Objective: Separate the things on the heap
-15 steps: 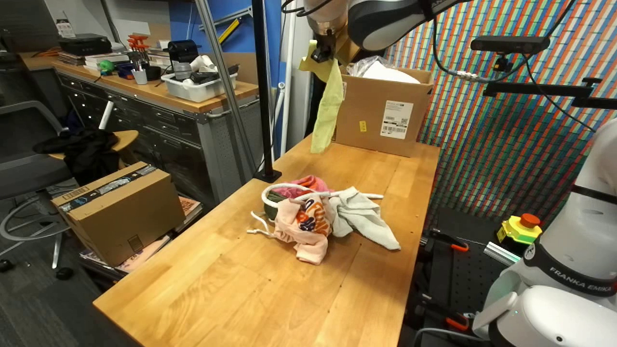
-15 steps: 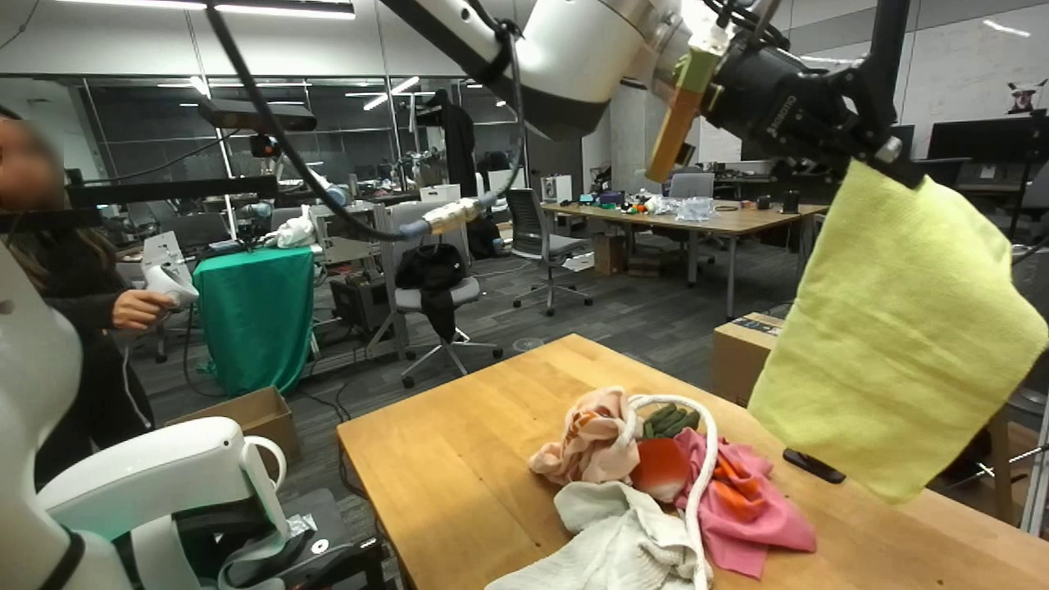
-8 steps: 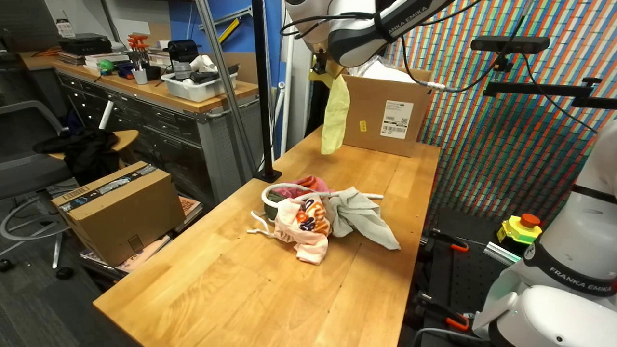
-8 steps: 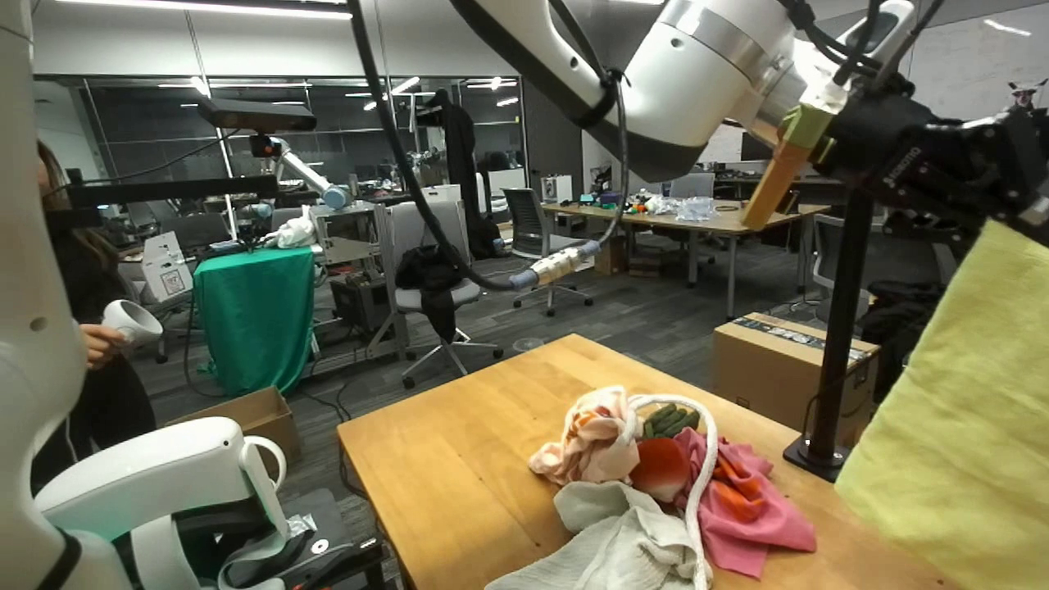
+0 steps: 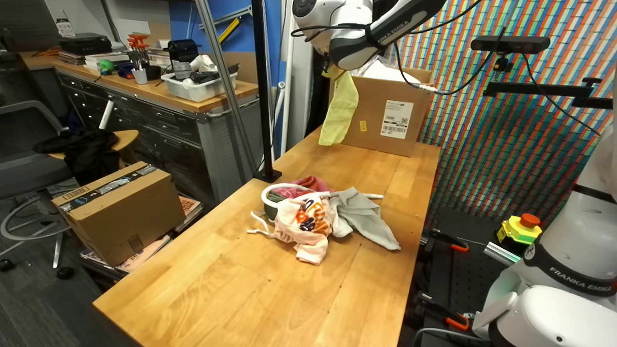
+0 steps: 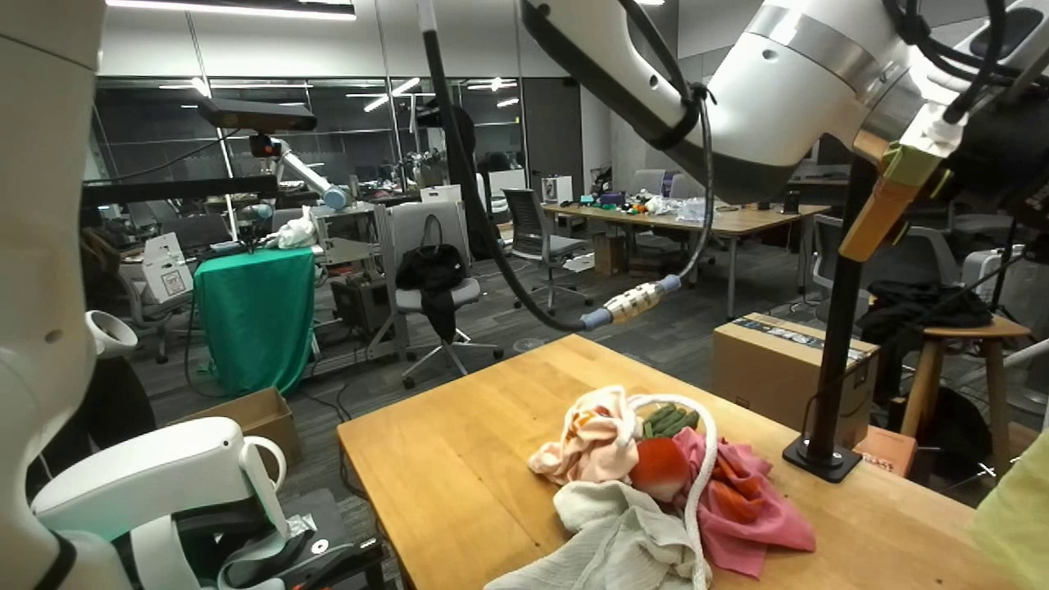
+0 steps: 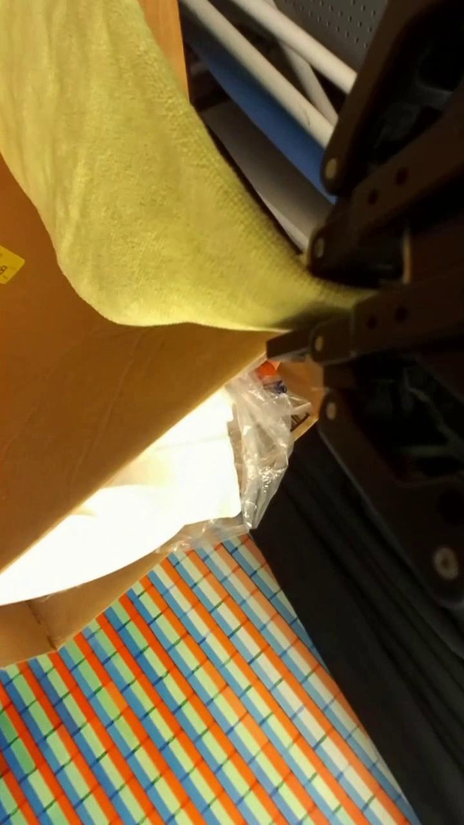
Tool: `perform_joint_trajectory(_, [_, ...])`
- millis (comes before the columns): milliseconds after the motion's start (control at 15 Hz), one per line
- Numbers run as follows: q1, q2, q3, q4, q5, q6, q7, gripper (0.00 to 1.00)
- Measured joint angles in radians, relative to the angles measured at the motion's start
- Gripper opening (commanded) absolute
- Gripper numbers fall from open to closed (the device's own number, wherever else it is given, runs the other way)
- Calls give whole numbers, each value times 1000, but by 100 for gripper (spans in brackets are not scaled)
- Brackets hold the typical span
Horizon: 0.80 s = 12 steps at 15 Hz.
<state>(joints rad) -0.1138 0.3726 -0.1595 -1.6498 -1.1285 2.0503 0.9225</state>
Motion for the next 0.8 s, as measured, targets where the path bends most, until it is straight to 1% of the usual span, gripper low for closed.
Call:
perform_joint_trajectory(267, [-8,19,-11,11,0,-8,13,79])
perform_joint_trajectory(467, [-7,22,-10,6,0,-23,4,99])
perform_joint_trajectory(667, [-1,12,1,-24,1,-23,-40,100])
perform_joint_trajectory(800, [4,-22,25,-86,5,-10,-92,100])
